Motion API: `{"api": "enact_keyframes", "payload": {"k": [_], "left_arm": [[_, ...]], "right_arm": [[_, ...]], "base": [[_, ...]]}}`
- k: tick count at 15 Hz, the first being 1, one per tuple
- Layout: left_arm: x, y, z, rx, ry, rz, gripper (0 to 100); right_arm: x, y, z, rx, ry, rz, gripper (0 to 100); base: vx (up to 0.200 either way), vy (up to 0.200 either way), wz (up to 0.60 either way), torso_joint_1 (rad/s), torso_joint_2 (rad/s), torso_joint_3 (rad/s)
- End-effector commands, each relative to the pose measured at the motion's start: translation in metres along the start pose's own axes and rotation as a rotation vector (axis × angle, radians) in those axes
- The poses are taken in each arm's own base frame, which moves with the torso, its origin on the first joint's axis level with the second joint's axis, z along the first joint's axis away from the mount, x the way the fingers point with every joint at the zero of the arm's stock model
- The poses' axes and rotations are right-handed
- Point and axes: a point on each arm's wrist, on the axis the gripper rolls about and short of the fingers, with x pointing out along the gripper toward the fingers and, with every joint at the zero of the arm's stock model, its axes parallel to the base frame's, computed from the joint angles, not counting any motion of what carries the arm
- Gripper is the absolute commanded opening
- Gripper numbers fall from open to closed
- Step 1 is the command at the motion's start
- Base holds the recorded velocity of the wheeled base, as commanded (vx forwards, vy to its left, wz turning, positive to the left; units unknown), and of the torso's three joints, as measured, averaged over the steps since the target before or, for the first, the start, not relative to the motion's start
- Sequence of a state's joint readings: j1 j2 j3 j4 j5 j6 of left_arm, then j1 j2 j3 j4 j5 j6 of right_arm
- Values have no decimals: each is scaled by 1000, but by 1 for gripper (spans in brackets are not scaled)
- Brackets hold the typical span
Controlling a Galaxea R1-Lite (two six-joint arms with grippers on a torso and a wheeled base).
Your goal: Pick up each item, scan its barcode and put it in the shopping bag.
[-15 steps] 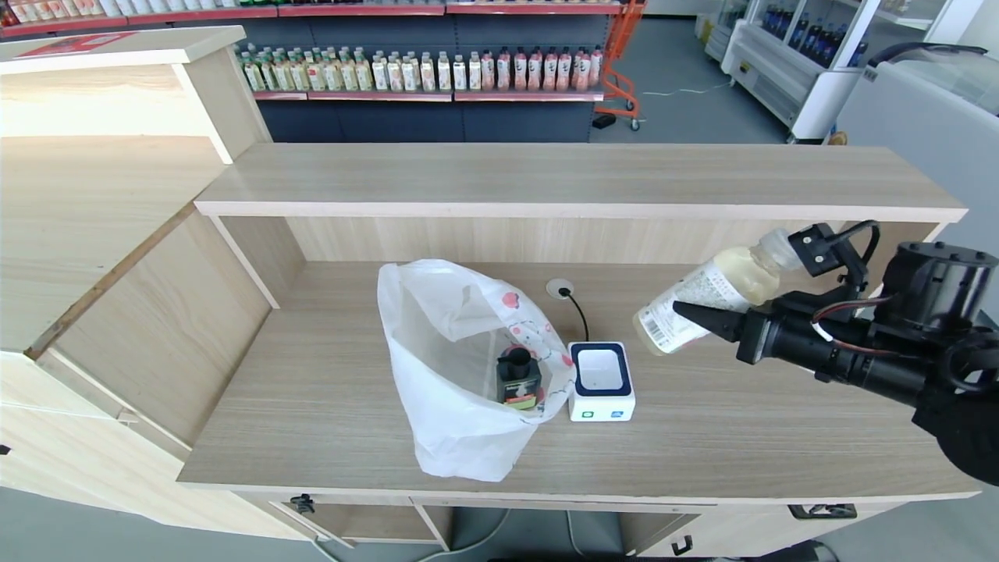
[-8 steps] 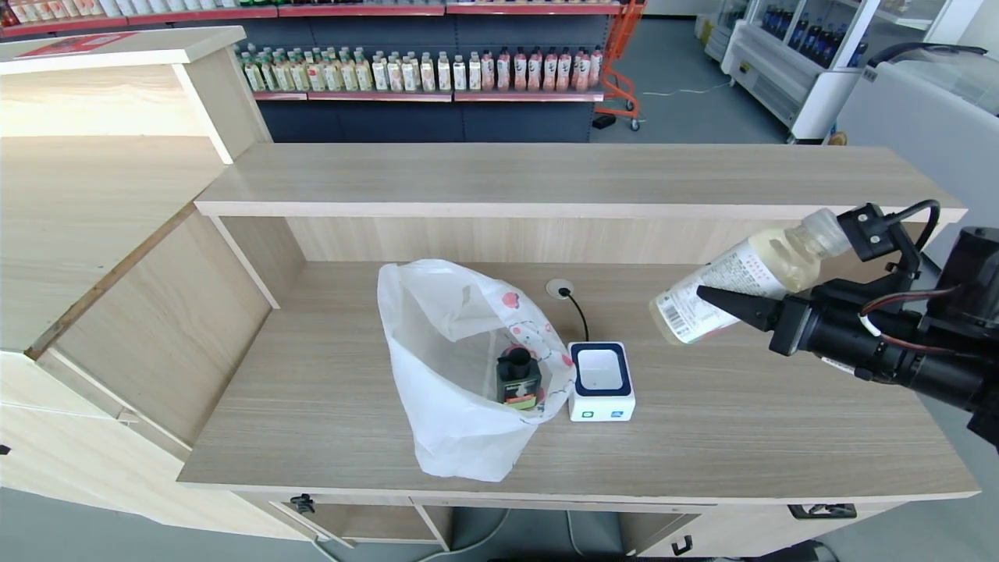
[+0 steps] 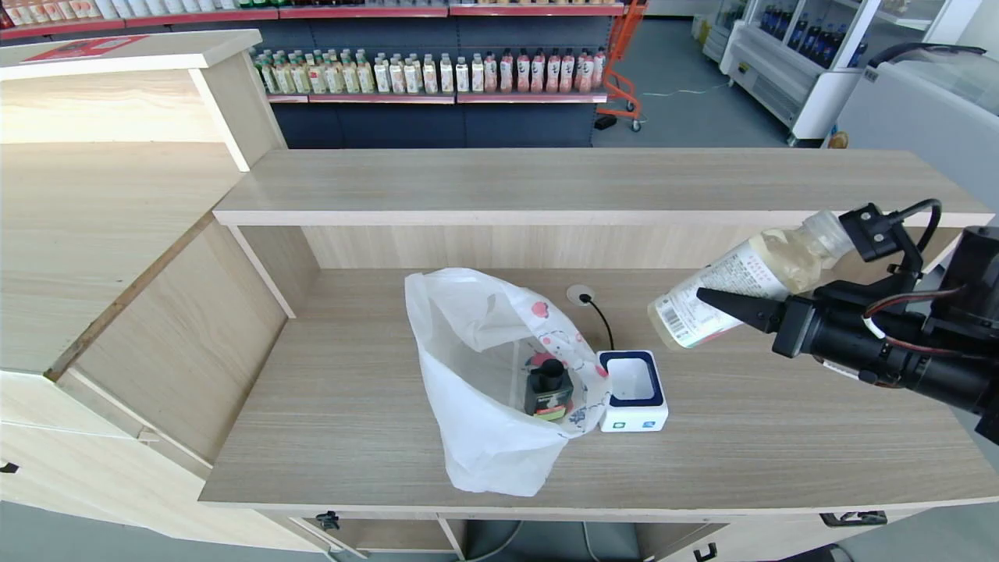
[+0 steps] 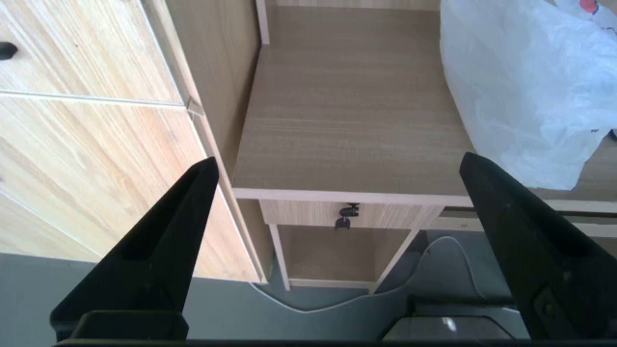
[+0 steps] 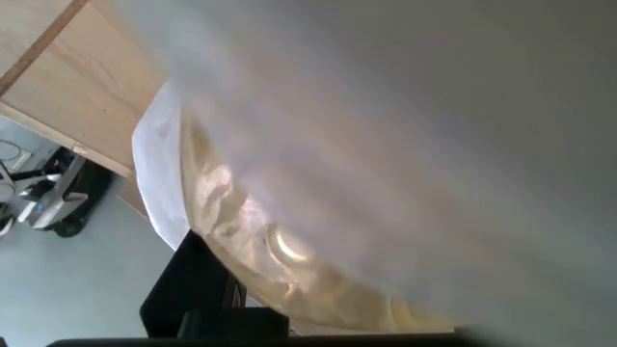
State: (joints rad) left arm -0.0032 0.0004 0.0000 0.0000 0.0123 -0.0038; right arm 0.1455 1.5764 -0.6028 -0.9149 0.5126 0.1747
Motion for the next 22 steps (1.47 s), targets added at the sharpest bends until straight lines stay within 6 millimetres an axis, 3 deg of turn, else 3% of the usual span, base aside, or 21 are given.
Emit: {"api": "enact_keyframes", "payload": {"k": [1, 7, 11, 16, 19, 22], "left_arm": [[0, 0, 0, -1, 0, 0, 100], [0, 0, 0, -1, 0, 0, 100], [0, 0, 0, -1, 0, 0, 100], [0, 0, 0, -1, 0, 0, 100], [0, 0, 0, -1, 0, 0, 100], [0, 0, 0, -1, 0, 0, 100]], "right_arm": [[11, 0, -2, 3, 12, 20, 0], [62, 40, -8, 8, 92, 203, 0], [71, 61, -35, 13, 176, 233, 0], [85, 64, -78, -105, 279, 253, 0], [92, 75, -84, -124, 263, 297, 0], [96, 74, -86, -143, 225, 307, 0]], "base": [[0, 0, 0, 0, 0, 0], [0, 0, 0, 0, 0, 0], [0, 0, 0, 0, 0, 0], [0, 0, 0, 0, 0, 0], [0, 0, 0, 0, 0, 0], [0, 0, 0, 0, 0, 0]]}}
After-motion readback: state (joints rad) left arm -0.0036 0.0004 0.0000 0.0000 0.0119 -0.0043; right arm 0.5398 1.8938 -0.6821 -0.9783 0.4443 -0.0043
